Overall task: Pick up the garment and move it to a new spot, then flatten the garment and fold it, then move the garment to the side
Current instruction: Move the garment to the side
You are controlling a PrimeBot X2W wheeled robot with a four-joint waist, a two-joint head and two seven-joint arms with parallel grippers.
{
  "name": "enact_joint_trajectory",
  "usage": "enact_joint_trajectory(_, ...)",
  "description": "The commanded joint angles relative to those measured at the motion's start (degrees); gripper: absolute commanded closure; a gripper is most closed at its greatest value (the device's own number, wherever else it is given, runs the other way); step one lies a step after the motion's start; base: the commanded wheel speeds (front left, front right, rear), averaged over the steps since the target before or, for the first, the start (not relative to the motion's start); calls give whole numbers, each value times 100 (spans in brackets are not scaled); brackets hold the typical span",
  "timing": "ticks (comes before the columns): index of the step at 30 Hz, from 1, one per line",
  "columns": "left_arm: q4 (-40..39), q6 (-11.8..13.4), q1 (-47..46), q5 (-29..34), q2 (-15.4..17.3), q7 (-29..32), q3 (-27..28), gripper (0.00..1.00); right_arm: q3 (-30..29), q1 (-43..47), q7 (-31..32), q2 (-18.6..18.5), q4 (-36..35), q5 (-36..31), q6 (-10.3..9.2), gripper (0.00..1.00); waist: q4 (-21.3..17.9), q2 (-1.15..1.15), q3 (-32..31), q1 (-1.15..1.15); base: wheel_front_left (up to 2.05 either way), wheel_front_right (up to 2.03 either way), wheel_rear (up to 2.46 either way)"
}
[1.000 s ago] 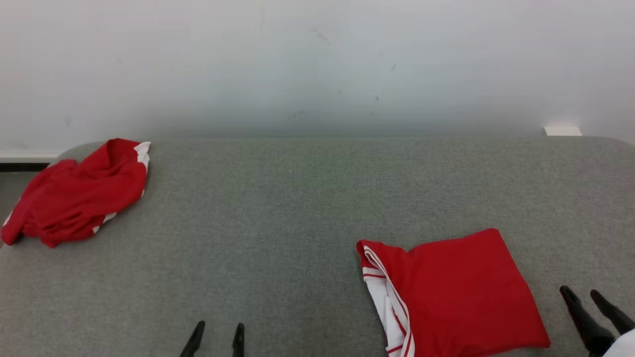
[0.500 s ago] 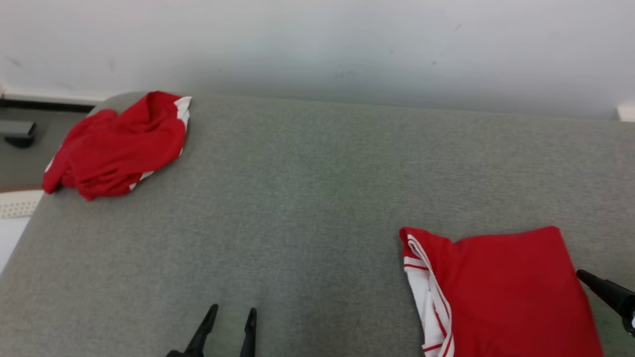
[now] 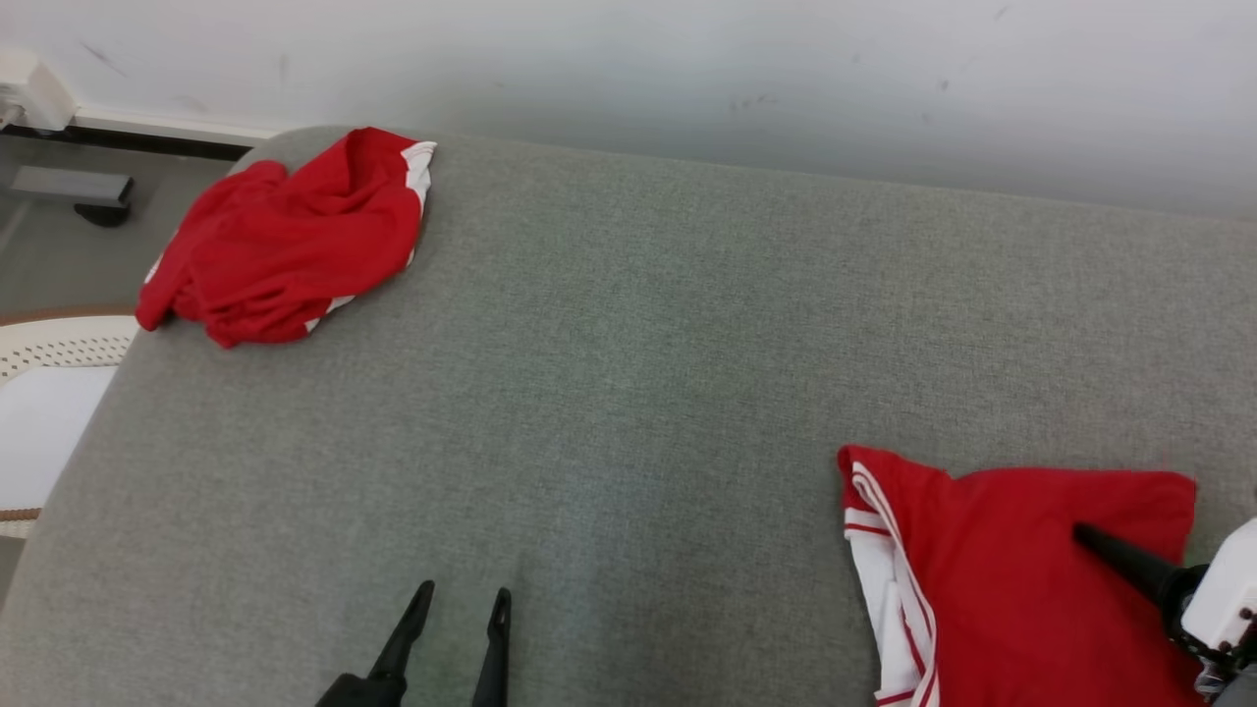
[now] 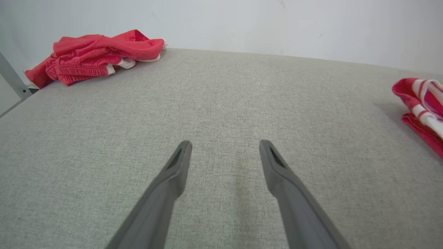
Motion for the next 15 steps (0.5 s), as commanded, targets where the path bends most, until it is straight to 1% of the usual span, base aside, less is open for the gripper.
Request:
enact_joint_trajectory(1, -2, 27, -54, -58, 19, -1, -14, 0, 88, 10, 45, 77, -54, 105, -9, 100, -24, 0, -32, 0, 0, 0, 0)
enact_joint_trajectory(5, -34, 62, -6, -84, 19, -1, -14, 0, 106, -1, -32, -30, -250, 160, -9, 100, -147, 0, -60, 0, 0, 0, 0)
enact_joint_trajectory(8, -41, 77, 34, -93, 20, -1, 1, 0, 119, -34, -187, -136, -384, 113, -9, 100, -311, 0, -85, 0, 0, 0, 0)
enact_joint_trajectory(15, -110, 29, -43, -14, 19, -1, 47, 0, 306, -168, -777, -450, -551, -348, -9, 100, -910, 0, -36, 0, 0, 0, 0)
